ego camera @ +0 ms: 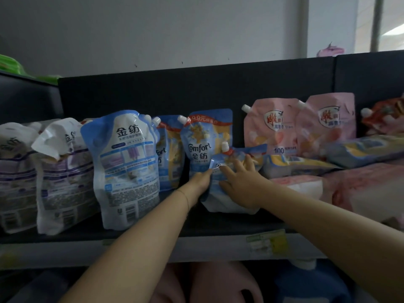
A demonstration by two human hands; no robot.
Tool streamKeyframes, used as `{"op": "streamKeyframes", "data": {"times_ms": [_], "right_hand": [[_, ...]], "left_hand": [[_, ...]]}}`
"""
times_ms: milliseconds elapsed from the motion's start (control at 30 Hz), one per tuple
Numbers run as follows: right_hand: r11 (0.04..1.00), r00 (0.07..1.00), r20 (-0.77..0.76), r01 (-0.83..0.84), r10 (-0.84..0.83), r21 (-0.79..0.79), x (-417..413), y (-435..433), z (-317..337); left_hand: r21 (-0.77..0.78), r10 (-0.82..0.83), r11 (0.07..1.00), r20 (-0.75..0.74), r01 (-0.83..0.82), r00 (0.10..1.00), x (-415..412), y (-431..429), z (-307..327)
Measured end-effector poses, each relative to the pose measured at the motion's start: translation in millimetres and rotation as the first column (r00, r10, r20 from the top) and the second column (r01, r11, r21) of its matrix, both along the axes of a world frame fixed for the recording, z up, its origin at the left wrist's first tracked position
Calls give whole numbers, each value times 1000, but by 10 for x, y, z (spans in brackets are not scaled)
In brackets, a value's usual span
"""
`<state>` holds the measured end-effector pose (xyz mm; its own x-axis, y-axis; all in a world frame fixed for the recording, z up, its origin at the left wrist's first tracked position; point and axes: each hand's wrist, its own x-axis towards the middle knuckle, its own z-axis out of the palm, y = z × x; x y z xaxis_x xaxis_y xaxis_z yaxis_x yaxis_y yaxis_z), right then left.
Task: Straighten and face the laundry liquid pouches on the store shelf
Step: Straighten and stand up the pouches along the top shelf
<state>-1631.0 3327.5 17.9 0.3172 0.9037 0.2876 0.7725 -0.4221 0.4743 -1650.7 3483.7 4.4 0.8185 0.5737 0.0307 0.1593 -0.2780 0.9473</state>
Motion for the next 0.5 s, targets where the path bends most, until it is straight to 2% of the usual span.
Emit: {"op": "streamKeyframes", "data": {"times_ms": [33, 67, 167, 333, 500], "right_hand": [[999, 998, -59, -7, 9, 43, 92, 3, -33], [995, 1000, 2, -16, 16, 94, 121, 1, -75], [997, 983, 177, -55, 44, 58, 70, -60, -144], [980, 977, 172, -147, 123, 134, -81, -145, -121], [980, 973, 202, -142, 111, 143, -171, -110, -111]], "left_hand": [[-37, -9, 999, -13, 9, 1000, 16, -4, 17], [-76, -15, 997, -1, 15, 1000, 12, -37, 59], [-216, -18, 976, 44, 28, 999, 30, -22, 78], [-244, -93, 964, 79, 110, 993, -128, -69, 165], [-268, 0, 959, 324, 92, 946, -311, -109, 229]]}}
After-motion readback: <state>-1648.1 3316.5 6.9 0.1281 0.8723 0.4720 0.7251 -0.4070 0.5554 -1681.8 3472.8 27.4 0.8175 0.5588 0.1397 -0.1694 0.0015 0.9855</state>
